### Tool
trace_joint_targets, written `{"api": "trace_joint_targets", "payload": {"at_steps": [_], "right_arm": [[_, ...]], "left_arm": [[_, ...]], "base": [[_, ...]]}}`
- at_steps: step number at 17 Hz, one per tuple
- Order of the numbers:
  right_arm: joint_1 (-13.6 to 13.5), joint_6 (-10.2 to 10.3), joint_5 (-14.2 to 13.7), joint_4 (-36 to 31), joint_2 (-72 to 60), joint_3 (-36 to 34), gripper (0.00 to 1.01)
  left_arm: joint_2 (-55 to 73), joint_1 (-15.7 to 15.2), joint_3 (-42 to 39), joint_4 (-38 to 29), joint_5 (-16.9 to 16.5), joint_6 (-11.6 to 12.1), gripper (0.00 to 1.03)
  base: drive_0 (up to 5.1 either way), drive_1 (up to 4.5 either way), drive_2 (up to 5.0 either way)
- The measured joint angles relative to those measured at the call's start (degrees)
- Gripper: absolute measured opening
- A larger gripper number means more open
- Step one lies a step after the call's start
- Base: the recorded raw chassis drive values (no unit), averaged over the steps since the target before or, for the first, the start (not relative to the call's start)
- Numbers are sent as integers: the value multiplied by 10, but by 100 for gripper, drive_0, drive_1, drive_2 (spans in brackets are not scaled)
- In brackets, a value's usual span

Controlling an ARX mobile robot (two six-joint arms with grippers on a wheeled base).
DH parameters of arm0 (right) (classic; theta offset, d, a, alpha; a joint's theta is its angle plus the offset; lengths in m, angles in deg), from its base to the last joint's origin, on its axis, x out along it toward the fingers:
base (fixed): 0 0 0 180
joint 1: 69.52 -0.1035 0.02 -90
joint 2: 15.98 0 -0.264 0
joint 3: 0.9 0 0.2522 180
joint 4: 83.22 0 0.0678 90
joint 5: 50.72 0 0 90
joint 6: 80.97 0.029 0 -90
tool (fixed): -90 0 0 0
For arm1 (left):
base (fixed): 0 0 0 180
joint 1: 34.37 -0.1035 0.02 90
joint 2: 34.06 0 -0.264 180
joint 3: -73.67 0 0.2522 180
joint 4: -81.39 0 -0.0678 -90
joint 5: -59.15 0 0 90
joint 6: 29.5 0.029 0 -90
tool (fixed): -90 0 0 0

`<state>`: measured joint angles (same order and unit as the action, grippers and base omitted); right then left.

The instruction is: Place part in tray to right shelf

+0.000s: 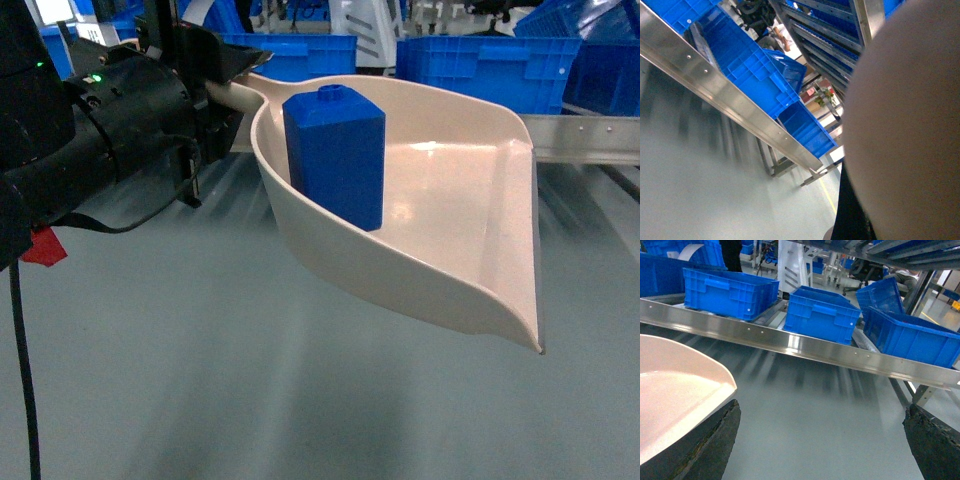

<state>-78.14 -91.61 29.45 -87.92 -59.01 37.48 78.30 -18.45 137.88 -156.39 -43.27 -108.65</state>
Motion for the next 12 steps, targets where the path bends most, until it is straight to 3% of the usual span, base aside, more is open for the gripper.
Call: {"api": "trace_joint_targets", "payload": {"at_steps": [12], "right_arm": [[0,0,0,1,0,0,98]], "left_arm": [[0,0,0,2,0,0,12]], "base": [[1,433,-431]]}}
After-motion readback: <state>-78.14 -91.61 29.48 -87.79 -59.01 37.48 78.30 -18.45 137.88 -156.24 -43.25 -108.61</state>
